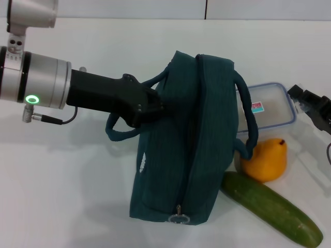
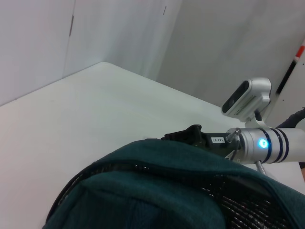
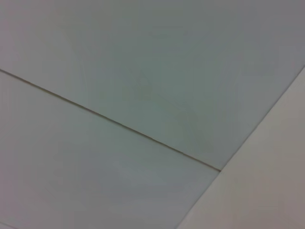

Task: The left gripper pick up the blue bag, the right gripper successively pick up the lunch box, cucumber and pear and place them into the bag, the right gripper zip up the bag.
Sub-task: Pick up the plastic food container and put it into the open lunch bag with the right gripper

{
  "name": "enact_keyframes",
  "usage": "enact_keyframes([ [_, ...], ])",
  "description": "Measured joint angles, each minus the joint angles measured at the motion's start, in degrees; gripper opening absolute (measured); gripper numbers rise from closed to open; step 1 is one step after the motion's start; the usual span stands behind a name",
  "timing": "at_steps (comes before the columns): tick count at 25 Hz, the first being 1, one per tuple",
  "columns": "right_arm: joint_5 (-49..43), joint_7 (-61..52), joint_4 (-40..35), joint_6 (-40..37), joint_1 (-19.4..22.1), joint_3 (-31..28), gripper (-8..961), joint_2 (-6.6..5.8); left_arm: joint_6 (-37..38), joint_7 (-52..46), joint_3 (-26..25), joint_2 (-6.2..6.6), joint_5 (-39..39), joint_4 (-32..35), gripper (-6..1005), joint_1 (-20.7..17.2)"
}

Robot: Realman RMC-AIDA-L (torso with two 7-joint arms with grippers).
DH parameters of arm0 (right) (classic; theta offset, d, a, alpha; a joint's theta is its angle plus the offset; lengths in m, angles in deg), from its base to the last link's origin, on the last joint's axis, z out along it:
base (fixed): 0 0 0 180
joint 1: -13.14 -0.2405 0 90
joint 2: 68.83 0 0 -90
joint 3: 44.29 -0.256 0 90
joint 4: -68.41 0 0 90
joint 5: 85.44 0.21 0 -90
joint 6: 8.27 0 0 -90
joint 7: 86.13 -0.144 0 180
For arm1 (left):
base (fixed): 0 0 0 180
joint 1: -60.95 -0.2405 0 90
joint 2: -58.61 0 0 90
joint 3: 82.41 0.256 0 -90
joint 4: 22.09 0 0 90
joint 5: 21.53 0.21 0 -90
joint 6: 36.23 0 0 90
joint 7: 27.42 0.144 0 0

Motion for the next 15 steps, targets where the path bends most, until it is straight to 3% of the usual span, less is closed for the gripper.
enact_keyframes([
  [2,0.0,1.2,0.1,-0.1,0.0,-0.2,128,0.00,0.0,0.0,0.0,0.00,-0.1,0.0,43,0.0],
  [15,0.4,8.7,-1.0,-4.1,1.0,-0.4,101,0.00,0.0,0.4,-0.3,0.10,-0.5,0.3,44,-0.4],
])
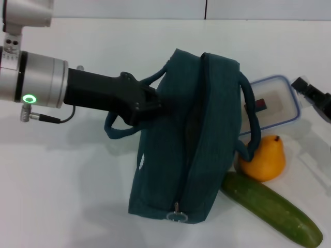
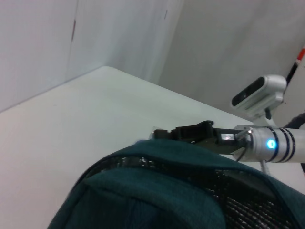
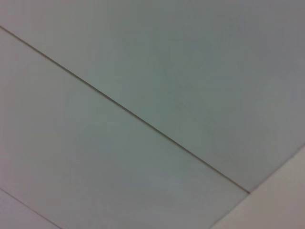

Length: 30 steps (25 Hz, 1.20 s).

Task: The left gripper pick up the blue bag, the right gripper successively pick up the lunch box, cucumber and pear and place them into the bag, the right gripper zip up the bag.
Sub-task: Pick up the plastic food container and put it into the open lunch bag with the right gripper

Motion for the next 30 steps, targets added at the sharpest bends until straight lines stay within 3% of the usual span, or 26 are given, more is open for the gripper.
enact_keyframes([
  [8,0.1,1.0,-7.1,-3.5,3.3,0.0,98,-0.05,0.6,0.5,-4.5,0.60,-1.8,0.2,44,-0.9],
  [21,3.7,2.4,-14.8,-14.3,3.6,-0.1,98,-0.53,0.8,0.1,-4.4,0.87,-2.4,0.3,44,-1.2],
  [26,4.7,0.8,-20.5,-16.0,1.3,0.1,97,-0.38,0.8,0.1,-4.3,0.53,-0.9,0.3,44,-0.6],
  [30,4.4,-2.3,-22.7,-16.0,-3.6,0.8,97,-0.35,0.8,0.0,-4.2,0.31,-0.3,0.3,44,-0.4],
])
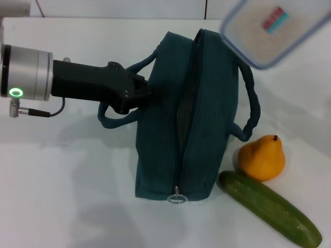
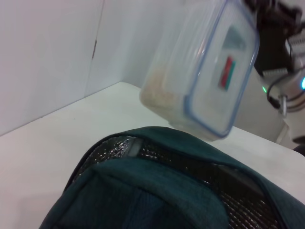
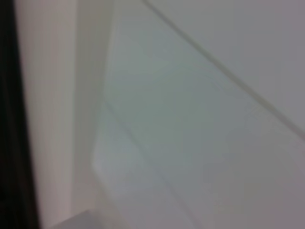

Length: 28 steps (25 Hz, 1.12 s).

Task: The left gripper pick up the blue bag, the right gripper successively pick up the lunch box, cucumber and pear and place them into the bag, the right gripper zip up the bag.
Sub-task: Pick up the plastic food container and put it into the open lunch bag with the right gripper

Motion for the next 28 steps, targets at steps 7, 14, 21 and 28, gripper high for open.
enact_keyframes([
  [7,-0.4,-1.6,-0.6,3.7,-8.3,2.9,96,-0.20,0.0,-0.2,0.1,-0.10,-0.1,0.0,44,0.5],
  [14,-0.4,-1.4,-1.4,9.5,-11.1,8.5,97,-0.05,-0.1,-0.7,0.6,-0.14,-0.1,-0.2,43,1.4],
  [21,-1.2,-1.1,-2.4,10.5,-8.1,13.0,97,-0.34,-0.5,-0.4,0.4,0.03,0.1,-0.5,41,1.5],
  [28,-3.4,-1.4,-4.1,9.8,-2.5,13.7,98,-0.45,-0.7,-0.3,0.2,0.19,0.1,-0.6,41,1.3],
])
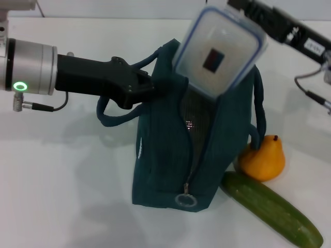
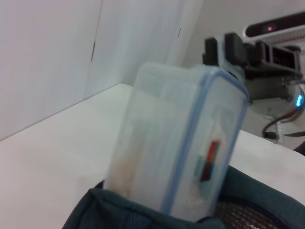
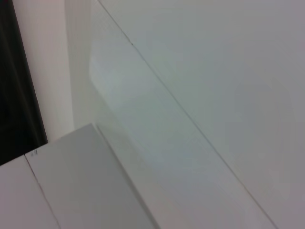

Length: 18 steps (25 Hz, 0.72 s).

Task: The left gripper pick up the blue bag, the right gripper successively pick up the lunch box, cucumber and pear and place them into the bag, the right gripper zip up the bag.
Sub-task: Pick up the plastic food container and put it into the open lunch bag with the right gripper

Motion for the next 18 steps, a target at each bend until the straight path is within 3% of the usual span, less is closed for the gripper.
enact_keyframes([
  [4,-3.7,-1.3,-0.8,-0.4,1.0,0.1,106,-0.07,-0.1,0.0,0.0,0.10,0.0,0.0,41,-0.3],
  [11,-10.4,-3.2,-1.2,-0.2,1.1,0.0,120,-1.27,-0.7,0.0,0.0,0.11,0.0,0.0,41,-0.4],
  [18,-12.9,-3.3,-1.2,0.4,0.7,0.0,134,-1.45,-1.2,0.0,0.0,0.01,0.0,-0.1,41,-0.4],
])
